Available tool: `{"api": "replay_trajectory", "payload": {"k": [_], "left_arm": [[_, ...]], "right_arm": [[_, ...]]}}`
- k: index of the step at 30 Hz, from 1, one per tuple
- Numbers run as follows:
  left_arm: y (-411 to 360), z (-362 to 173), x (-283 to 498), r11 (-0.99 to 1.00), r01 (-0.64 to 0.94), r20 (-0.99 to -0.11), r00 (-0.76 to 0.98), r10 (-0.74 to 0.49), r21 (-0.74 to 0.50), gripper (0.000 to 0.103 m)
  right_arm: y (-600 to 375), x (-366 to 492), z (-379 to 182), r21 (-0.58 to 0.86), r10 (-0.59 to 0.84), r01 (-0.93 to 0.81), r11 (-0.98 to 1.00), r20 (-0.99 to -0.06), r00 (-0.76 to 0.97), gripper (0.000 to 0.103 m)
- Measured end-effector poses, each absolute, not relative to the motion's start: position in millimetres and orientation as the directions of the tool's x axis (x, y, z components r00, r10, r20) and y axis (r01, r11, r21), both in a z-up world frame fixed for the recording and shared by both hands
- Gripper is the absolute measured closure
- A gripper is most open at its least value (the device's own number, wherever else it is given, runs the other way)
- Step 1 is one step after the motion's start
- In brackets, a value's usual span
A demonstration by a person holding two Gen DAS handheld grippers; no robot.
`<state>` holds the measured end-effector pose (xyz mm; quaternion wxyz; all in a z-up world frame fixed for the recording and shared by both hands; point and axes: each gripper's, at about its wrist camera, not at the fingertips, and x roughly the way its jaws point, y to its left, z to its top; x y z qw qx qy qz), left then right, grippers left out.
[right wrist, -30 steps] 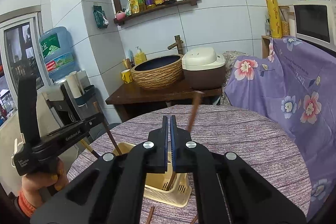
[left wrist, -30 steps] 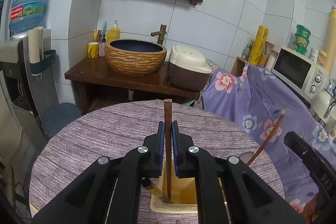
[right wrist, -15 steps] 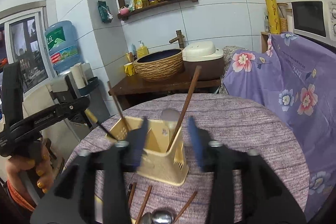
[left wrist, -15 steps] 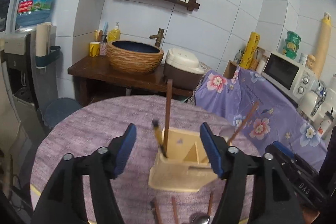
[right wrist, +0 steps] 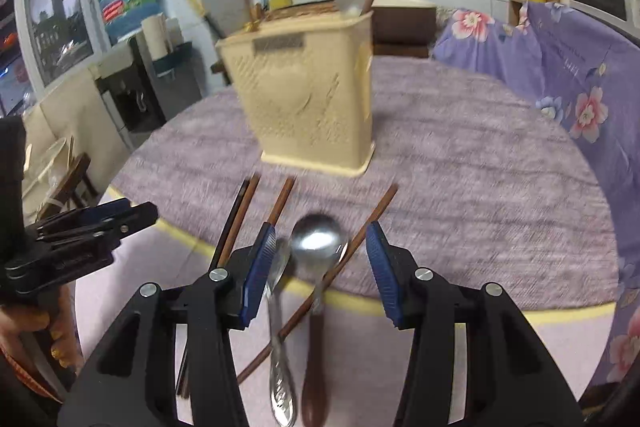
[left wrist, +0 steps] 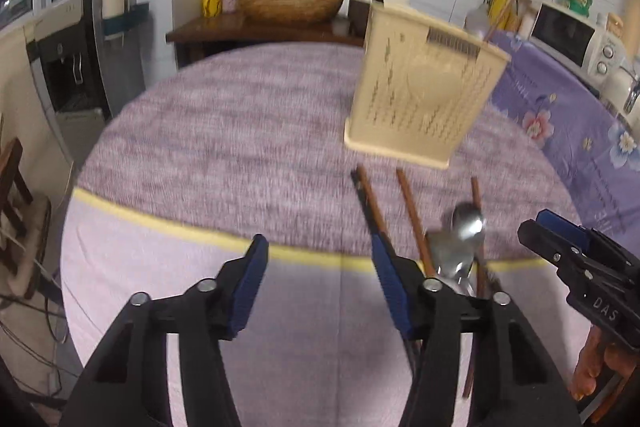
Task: Organize utensils
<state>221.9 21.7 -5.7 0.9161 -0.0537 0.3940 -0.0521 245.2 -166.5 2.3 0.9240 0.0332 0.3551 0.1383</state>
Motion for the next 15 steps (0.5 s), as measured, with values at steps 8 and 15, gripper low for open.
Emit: {"api": "replay_trajectory", "payload": {"k": [8,15], "left_arm": [[5.7,-27.7,210.9,0.982,0.109,-0.754,0.629,-0.189,-0.156,0.061],[2.1,-36.8,206.6,0.981,0.106,-0.767,0.612,-0.192,-0.161,0.062]], "right_arm": [[-162.5,222.1,-18.3,0.160,0.292,-0.251,0.955,-0.660,0.692,0.057],[-136.8,226.4,-24.2,0.118,0.355,-0.387,0.914,-0.695,0.625,0.071]]}}
